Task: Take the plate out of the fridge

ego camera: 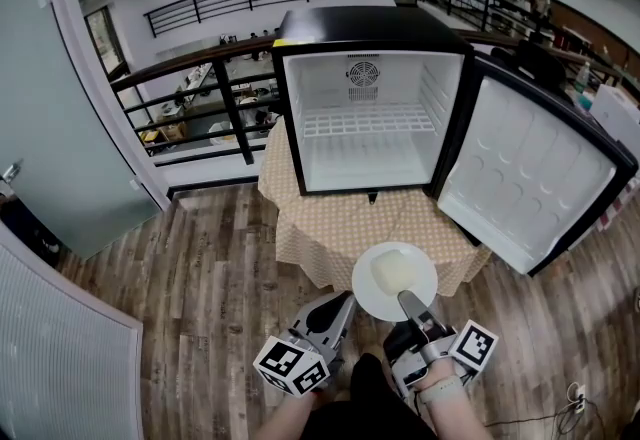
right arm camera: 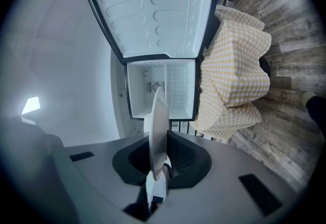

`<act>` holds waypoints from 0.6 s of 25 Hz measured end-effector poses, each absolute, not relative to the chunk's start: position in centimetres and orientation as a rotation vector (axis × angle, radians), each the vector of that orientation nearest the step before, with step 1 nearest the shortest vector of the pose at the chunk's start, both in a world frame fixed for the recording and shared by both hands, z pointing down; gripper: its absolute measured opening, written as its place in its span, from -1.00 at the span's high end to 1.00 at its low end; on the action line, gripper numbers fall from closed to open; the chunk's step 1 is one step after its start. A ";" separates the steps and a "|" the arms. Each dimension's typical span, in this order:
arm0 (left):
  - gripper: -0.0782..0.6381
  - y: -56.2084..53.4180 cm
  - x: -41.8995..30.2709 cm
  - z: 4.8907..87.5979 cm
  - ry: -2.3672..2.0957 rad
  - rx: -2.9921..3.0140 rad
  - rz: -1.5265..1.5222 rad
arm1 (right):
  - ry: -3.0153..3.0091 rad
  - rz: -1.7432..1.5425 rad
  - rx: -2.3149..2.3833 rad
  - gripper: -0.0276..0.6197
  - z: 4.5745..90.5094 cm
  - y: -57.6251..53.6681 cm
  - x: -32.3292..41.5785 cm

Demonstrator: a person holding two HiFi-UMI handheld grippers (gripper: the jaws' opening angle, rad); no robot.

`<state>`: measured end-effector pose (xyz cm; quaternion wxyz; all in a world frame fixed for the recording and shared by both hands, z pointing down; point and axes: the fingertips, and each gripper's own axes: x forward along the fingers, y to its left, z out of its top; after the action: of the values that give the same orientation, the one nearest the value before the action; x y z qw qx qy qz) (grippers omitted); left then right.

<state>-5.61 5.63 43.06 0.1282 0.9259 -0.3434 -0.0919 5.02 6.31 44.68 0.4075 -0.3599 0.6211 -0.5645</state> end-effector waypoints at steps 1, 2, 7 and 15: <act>0.76 5.7 -5.7 43.0 -0.999 2.693 -0.269 | 1.566 -1.422 -0.906 0.76 44.7 6.4 5.0; 0.76 5.8 -5.7 43.0 -0.999 2.694 -0.270 | 1.566 -1.422 -0.906 0.76 44.7 6.5 4.9; 0.76 6.4 -5.8 42.8 -1.000 2.694 -0.278 | 1.565 -1.422 -0.910 0.76 44.7 7.2 4.9; 0.76 6.8 -6.0 43.4 -0.980 2.690 -0.274 | 1.548 -1.429 -0.918 0.76 45.6 8.1 4.9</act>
<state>-6.00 6.82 43.44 0.1326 0.9270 -0.3378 -0.0943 4.94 8.08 45.62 0.4093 -0.3645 0.6147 -0.5672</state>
